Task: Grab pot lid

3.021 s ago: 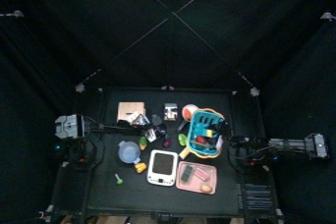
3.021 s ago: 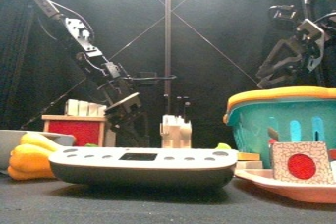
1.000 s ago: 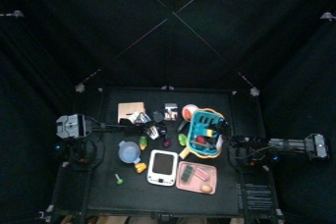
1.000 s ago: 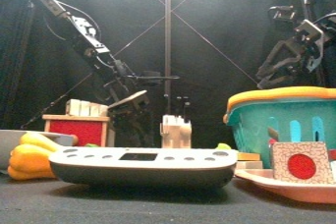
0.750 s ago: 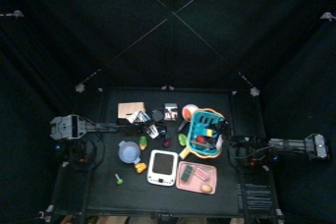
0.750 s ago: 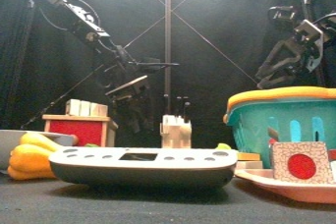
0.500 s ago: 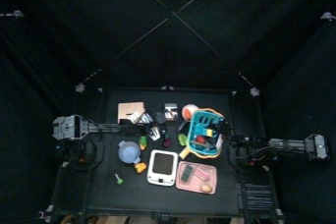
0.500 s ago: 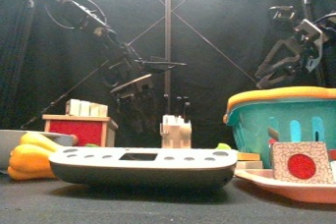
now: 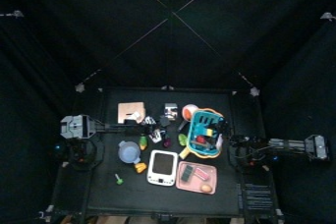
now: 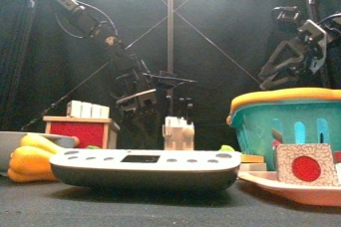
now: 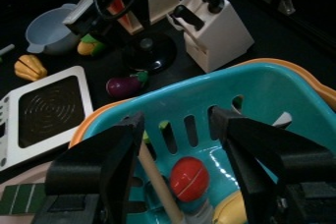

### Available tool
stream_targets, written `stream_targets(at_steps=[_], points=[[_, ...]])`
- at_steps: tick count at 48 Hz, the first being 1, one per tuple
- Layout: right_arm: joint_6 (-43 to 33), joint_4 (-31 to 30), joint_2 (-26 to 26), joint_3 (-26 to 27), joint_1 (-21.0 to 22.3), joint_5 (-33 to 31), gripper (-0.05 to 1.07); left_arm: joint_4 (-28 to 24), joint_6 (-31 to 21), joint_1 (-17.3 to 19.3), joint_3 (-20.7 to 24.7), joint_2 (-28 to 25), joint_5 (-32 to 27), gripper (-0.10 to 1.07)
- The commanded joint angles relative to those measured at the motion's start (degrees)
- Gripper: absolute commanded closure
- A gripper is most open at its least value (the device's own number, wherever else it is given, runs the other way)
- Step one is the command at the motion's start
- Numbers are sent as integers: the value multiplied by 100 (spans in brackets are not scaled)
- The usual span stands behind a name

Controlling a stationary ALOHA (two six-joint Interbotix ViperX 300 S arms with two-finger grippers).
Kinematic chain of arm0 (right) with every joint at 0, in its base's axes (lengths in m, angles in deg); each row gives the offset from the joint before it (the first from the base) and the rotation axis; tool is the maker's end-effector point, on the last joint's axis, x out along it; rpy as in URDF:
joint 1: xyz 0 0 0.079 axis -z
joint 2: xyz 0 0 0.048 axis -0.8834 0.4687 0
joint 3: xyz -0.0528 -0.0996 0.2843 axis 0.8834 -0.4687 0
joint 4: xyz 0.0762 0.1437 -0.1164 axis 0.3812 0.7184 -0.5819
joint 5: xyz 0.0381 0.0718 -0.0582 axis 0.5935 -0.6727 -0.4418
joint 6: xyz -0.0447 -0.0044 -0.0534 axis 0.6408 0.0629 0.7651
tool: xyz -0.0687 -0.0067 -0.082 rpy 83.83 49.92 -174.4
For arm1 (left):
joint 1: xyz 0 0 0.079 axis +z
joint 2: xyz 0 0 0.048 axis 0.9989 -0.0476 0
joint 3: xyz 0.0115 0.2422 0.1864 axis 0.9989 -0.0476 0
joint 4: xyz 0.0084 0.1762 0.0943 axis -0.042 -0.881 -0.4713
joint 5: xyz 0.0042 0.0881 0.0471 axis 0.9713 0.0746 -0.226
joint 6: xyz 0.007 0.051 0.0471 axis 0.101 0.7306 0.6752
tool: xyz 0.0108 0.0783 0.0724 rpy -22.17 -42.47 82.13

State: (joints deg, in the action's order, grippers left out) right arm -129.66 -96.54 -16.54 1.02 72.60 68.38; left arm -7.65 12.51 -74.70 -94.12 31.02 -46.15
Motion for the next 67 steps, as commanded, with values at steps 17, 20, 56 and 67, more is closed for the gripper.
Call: stream_targets(at_steps=[17,20,56,67], points=[[-9,-9,35,70,26,35,12,-44,0,167,114,-97,211,2],[-9,0,35,70,35,26,12,-35,-9,185,105,-105,220,3],[-9,0,35,70,35,35,12,35,-9,246,9,-193,229,16],[-9,0,35,70,35,26,12,35,-9,264,-26,-193,272,16]])
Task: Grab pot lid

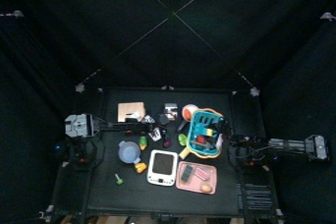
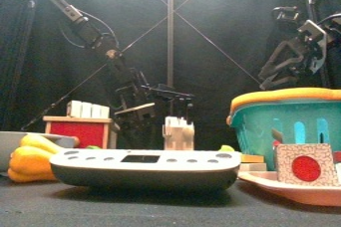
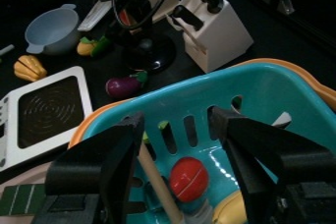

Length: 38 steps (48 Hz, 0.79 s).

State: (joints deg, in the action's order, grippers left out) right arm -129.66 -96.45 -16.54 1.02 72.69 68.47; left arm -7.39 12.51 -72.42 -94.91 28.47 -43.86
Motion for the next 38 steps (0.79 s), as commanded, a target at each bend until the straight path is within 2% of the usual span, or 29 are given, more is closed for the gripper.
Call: stream_targets(at_steps=[1,25,38], points=[[-9,-9,35,70,18,18,12,9,-9,26,44,62,44,17],[-9,-9,35,70,18,18,12,9,-18,70,53,70,53,31],[-9,-18,35,70,26,18,12,9,-9,18,70,202,53,33]])
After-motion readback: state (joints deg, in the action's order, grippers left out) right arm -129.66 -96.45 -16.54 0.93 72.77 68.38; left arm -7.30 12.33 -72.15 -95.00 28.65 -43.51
